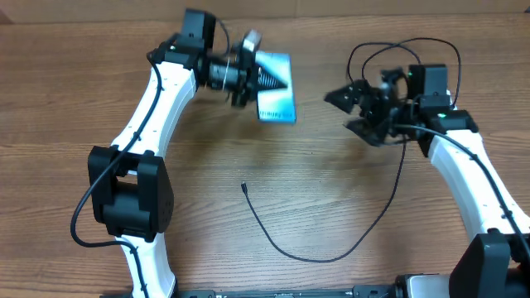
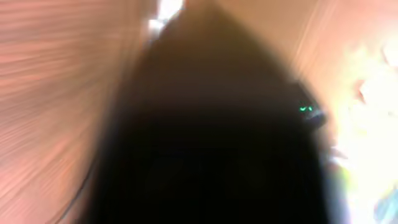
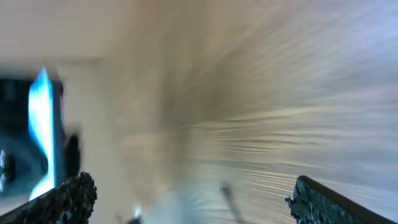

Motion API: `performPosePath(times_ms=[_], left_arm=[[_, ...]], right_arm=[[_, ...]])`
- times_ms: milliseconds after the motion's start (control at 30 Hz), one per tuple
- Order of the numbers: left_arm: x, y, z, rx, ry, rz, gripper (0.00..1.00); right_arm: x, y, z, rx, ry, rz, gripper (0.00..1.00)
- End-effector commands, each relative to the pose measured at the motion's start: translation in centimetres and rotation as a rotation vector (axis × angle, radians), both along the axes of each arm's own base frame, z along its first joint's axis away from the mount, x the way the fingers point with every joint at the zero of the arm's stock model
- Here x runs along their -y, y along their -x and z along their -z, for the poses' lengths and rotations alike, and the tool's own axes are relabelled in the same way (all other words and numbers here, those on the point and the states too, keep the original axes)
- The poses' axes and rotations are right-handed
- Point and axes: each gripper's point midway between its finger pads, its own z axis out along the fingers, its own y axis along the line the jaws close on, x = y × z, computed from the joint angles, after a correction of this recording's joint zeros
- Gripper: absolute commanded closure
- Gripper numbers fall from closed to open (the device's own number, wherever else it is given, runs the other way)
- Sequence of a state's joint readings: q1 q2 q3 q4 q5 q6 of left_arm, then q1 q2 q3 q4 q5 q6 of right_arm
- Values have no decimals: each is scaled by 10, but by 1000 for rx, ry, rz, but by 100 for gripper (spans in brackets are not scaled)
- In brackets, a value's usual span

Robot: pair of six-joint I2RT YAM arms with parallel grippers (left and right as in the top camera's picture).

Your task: Plug charger to phone and switch on socket

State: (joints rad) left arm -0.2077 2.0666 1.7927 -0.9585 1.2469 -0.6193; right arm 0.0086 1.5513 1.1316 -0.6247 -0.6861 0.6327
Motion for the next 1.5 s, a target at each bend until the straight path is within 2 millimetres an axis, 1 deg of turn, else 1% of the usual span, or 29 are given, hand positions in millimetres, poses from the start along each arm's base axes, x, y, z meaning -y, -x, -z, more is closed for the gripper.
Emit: performPosePath(times_ms=[0,100,200,267,467,567,667,700,833,933,1133,1233,1400,1467], left_arm=[[-18,14,26,18,-247,-19,96],[-23,38,35,-112,-321,4,96],[-23,58,35,-210,-344,28,95],[-23,69,35,-260,-357,43,96],[-20,98,31,-388,-393,90,96],[-15,111,29,-428,-410,122,96],[-6,122,29,-431,-421,160,96],[0,129,28,-432,-427,186,96],[14,144,24,-447,-419,233,96],[19,149,24,-444,-422,252,96],[24,152,22,-453,-411,259,96],[30,152,13,-511,-363,239,96],[28,157,9,-661,-406,187,96],[30,157,5,-688,-385,180,96]], right_arm=[[54,-3,28,-49,243,151,0],[90,7,44,-129,382,247,0],[110,15,52,-175,475,295,0],[115,17,54,-183,506,309,0],[116,17,54,-182,509,311,0],[116,17,54,-182,510,311,0],[116,17,54,-183,510,311,0],[116,17,54,-183,509,311,0],[116,17,54,-182,510,311,0],[116,17,54,-182,509,311,0],[116,17,54,-183,510,311,0],[116,17,54,-182,509,311,0],[116,17,54,-182,509,311,0],[116,17,54,-183,509,311,0]])
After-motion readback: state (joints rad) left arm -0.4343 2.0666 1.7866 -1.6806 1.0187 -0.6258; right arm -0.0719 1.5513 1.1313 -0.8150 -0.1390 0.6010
